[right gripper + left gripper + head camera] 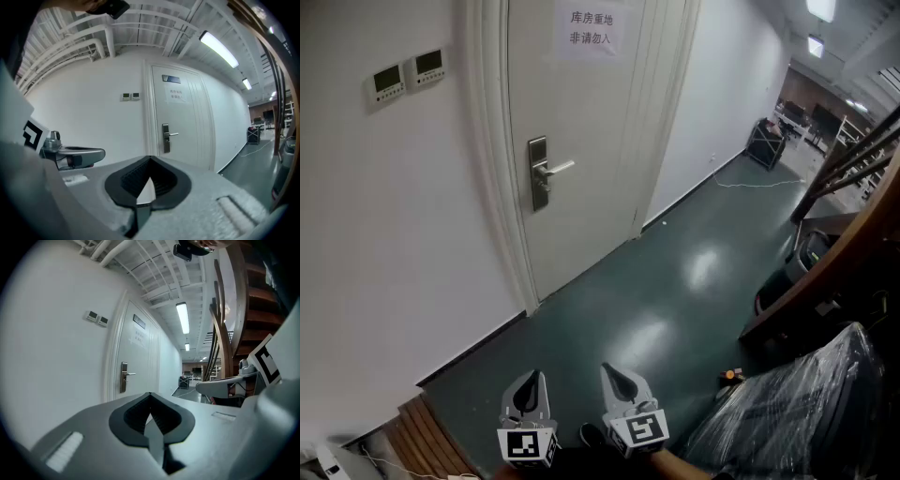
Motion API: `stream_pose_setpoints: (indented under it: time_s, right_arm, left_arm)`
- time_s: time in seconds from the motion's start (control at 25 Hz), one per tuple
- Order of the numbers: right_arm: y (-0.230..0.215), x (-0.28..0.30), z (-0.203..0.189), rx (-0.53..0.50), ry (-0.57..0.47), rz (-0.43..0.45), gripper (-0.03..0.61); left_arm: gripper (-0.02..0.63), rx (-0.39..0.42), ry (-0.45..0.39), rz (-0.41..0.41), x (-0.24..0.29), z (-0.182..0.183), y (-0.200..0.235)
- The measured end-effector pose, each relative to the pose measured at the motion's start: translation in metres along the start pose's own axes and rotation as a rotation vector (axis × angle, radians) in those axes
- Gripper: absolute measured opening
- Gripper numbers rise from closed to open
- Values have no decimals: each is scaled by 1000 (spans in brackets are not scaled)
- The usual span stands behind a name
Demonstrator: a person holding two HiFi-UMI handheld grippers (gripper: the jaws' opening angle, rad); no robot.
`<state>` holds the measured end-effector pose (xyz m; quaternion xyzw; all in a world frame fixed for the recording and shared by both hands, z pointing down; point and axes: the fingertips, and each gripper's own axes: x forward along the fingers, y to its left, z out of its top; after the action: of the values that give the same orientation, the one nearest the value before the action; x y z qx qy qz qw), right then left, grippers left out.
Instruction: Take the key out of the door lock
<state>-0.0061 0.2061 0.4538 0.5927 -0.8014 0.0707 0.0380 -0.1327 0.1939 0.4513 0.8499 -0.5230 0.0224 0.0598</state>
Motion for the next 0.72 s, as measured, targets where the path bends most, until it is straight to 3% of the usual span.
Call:
stream_pose_setpoints:
  time_s: [0.16, 0.72]
  right_arm:
    - [-3, 0, -3, 6, 27, -20, -12]
    - [-45, 21, -6, 57, 24, 118, -9]
  left_arm:
    - [17, -13, 13, -4, 2, -7, -3]
    - [18, 25, -5, 60, 42, 2, -30]
